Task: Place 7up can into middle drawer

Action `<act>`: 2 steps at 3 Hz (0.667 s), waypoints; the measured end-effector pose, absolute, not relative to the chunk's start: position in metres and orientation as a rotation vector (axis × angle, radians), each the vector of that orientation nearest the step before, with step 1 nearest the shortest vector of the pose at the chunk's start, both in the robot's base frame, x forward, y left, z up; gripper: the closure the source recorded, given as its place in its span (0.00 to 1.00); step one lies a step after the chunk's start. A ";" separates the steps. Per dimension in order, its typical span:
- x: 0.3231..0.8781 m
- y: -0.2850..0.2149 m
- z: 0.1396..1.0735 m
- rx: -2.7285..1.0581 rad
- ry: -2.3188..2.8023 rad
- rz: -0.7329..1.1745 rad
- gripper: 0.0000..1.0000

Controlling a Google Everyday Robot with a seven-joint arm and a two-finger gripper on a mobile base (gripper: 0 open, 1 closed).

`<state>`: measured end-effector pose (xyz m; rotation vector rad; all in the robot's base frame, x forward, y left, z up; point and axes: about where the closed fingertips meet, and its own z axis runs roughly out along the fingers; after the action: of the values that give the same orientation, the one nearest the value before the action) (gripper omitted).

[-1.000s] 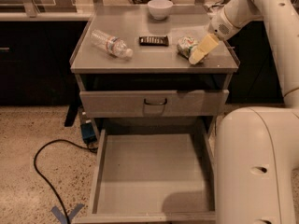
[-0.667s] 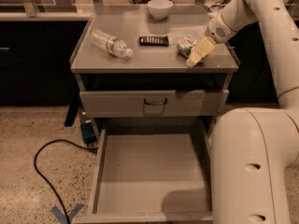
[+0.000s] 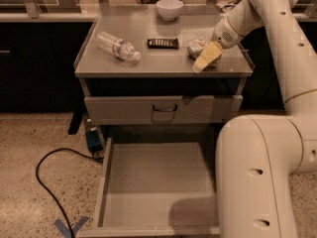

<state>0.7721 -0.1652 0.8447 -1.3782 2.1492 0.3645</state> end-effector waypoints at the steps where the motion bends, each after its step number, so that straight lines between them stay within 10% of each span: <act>1: 0.774 -0.160 0.841 -1.390 2.157 0.365 0.00; 2: 0.775 -0.158 0.839 -1.398 2.165 0.363 0.00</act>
Offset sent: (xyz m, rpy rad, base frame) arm 0.0117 -0.0028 0.0064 -0.0348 0.0378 0.0159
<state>0.7750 -0.1578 0.8388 -1.3977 2.1653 0.3631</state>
